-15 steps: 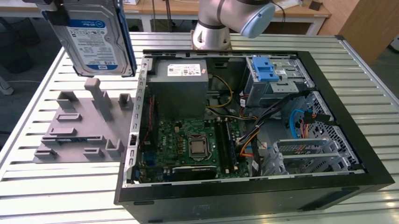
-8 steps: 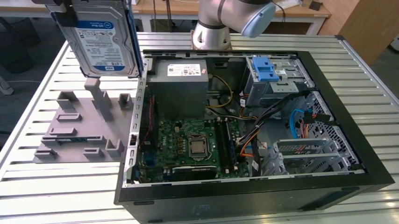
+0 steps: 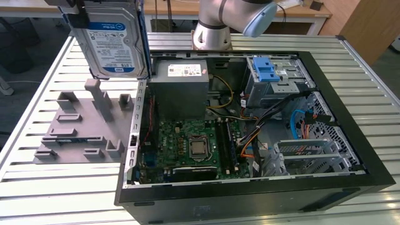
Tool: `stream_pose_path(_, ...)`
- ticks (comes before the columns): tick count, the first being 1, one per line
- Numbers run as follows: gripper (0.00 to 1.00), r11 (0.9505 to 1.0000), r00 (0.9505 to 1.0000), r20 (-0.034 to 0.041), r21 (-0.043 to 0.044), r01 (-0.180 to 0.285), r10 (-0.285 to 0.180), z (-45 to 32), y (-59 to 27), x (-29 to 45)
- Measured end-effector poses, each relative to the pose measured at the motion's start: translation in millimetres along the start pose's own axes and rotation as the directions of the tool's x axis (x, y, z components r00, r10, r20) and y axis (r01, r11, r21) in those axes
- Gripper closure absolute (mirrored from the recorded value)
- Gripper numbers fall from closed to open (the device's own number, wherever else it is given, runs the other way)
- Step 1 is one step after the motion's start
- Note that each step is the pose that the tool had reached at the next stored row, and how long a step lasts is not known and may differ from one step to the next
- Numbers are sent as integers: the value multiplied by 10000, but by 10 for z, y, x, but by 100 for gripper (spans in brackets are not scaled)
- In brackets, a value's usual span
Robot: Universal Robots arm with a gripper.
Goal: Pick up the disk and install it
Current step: 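Pick up the disk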
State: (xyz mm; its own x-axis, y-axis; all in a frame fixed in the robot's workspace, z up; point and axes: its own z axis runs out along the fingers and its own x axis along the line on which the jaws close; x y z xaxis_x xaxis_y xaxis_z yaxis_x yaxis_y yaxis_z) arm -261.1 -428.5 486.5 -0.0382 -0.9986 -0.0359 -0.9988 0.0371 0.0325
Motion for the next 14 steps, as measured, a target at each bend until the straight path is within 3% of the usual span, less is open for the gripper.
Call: stream_pose_path(14, 63, 10000, 10000, -1, -17, -2, 2, -12, -306, 40)
